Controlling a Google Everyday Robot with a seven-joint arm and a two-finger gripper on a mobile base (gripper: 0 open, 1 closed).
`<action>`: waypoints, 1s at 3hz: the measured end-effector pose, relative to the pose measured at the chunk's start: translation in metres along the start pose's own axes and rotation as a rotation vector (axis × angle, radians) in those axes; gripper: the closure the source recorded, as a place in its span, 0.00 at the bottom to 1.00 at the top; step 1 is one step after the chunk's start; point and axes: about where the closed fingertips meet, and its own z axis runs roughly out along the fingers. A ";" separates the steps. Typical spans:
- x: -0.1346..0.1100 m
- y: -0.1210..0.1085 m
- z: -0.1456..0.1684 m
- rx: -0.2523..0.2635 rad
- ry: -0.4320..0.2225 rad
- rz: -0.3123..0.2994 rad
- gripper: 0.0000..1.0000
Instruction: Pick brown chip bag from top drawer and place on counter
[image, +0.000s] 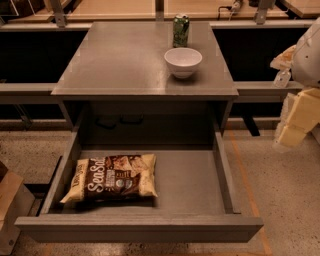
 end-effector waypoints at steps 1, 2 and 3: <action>-0.011 -0.005 0.019 -0.006 -0.047 -0.031 0.00; -0.011 -0.005 0.019 -0.006 -0.047 -0.031 0.00; -0.023 0.007 0.049 -0.069 -0.145 0.009 0.00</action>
Offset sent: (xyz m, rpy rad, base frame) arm 0.0102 0.0107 -0.0133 0.0311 -0.0067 0.0373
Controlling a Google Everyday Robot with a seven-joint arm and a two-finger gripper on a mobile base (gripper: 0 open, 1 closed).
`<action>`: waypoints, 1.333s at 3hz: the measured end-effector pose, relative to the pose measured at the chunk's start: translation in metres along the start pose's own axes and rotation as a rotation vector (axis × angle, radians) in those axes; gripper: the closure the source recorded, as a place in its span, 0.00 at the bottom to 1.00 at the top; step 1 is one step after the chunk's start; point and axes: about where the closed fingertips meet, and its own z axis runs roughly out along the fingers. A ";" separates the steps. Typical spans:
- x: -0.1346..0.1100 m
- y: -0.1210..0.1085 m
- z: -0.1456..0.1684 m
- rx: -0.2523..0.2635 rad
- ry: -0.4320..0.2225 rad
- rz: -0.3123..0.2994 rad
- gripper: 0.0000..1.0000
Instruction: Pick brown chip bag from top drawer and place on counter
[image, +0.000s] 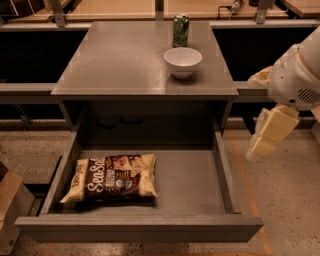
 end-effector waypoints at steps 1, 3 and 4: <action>-0.027 0.008 0.046 -0.030 -0.094 0.000 0.00; -0.072 0.017 0.111 -0.046 -0.195 -0.009 0.00; -0.092 0.026 0.138 -0.087 -0.278 -0.004 0.00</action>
Offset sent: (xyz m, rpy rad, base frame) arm 0.0434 0.1599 -0.1184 0.2732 -0.0171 0.0796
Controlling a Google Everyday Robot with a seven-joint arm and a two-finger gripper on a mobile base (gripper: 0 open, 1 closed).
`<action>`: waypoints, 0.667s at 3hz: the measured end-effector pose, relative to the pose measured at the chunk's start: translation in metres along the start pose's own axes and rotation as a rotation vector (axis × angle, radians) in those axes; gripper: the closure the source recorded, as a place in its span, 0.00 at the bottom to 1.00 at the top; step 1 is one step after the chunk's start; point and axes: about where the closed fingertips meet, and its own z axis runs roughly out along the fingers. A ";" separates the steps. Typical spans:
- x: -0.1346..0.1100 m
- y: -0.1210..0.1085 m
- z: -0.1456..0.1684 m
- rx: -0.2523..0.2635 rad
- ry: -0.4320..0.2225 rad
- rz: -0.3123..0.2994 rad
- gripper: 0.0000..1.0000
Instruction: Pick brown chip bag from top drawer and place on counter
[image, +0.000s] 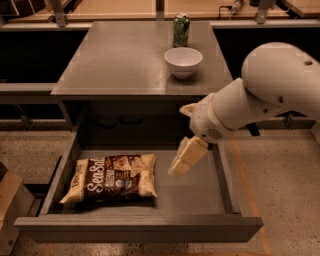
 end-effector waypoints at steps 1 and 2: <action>-0.025 -0.001 0.046 -0.031 -0.096 0.010 0.00; -0.040 -0.001 0.090 -0.062 -0.134 0.015 0.00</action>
Offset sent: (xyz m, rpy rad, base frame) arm 0.0414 0.1284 -0.0841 0.1907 0.0591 0.0593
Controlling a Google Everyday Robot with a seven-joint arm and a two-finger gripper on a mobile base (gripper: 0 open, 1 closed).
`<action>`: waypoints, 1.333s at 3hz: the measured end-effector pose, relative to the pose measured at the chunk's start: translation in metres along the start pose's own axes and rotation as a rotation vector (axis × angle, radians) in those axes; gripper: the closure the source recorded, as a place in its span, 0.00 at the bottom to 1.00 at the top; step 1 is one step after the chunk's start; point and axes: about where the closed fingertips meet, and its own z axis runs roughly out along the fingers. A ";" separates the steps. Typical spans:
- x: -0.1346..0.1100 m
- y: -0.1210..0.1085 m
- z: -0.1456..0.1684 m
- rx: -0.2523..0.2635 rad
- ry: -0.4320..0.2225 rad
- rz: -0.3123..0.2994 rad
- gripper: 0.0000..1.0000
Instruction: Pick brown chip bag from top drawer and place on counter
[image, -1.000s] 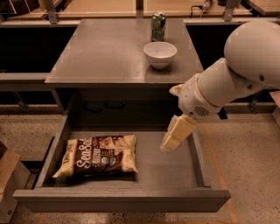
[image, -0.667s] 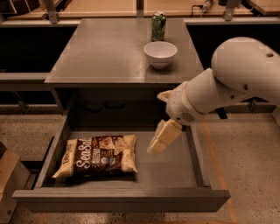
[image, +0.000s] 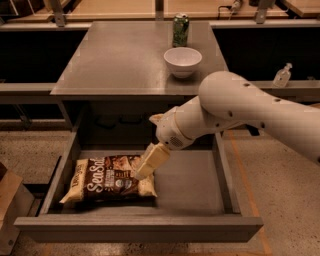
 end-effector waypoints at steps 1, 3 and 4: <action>-0.007 0.004 0.047 -0.037 -0.040 0.022 0.00; -0.018 0.025 0.131 -0.119 -0.104 0.113 0.00; -0.023 0.043 0.163 -0.172 -0.115 0.144 0.00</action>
Offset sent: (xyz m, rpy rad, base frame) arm 0.0091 0.1153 -0.0920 0.1439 0.1405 0.0102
